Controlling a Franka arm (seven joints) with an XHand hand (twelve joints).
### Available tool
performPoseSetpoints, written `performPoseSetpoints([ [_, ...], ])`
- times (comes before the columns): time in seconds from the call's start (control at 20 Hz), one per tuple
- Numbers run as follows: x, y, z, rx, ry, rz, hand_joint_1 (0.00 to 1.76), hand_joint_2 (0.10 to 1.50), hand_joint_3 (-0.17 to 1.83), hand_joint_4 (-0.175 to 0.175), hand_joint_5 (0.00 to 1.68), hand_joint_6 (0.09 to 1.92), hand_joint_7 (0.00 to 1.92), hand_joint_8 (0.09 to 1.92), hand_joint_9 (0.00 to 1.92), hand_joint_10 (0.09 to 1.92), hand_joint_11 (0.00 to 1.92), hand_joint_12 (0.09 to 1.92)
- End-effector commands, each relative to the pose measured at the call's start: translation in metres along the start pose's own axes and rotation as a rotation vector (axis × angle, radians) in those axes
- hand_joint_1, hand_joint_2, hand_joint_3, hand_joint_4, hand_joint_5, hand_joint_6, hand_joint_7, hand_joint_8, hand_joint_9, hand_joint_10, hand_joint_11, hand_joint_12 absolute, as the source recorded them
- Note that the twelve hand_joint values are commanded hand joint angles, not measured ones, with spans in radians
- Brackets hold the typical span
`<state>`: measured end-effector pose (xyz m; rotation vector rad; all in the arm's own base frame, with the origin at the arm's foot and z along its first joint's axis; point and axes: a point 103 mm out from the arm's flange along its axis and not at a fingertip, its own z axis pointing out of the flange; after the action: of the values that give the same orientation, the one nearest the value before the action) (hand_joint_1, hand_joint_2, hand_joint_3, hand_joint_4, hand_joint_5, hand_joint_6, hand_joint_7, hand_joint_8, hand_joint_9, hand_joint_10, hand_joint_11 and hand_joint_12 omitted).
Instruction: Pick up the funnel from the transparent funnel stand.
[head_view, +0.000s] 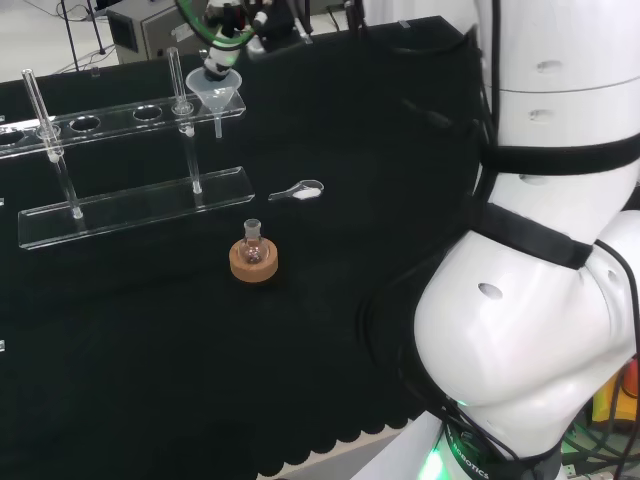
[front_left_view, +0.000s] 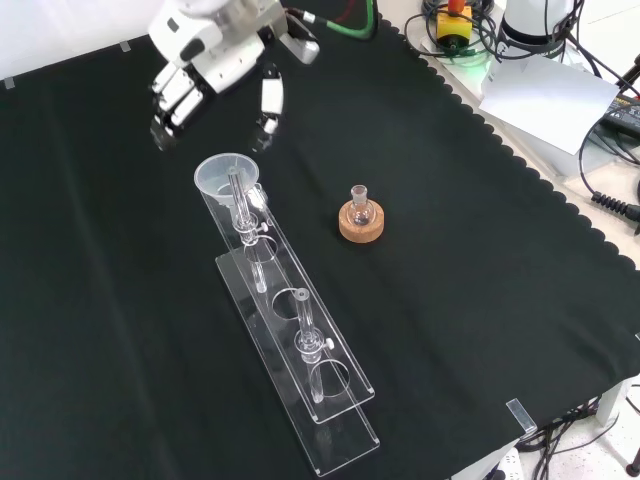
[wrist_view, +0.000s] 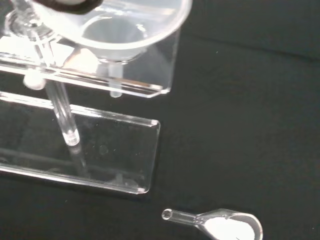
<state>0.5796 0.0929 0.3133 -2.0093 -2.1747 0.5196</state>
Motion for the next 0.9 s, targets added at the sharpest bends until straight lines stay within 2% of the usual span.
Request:
performPoseSetpoints([
  [0.05, 0.015, 0.003, 0.003, 0.109, -0.052, -0.033, 0.78, 0.65, 0.56, -0.097, 0.25, 0.09, 0.04, 0.74, 0.32, 0.76, 0.24, 1.42],
  [0.3, 0.010, 0.006, 0.008, 0.105, -0.054, -0.058, 0.78, 0.62, 0.60, -0.103, 0.22, 0.09, 0.01, 0.74, 0.31, 0.78, 0.25, 1.42],
  [0.5, 0.010, 0.007, 0.010, 0.095, -0.059, -0.051, 0.78, 0.61, 0.61, -0.104, 0.21, 0.09, 0.00, 0.74, 0.30, 0.78, 0.25, 1.43],
  [0.65, 0.026, 0.008, 0.006, 0.089, -0.077, -0.042, 0.78, 0.61, 0.62, -0.104, 0.20, 0.09, 0.00, 0.73, 0.29, 0.79, 0.26, 1.43],
  [0.9, 0.028, 0.009, 0.007, 0.093, -0.076, -0.050, 0.78, 0.60, 0.62, -0.104, 0.20, 0.09, 0.00, 0.72, 0.28, 0.79, 0.26, 1.43],
])
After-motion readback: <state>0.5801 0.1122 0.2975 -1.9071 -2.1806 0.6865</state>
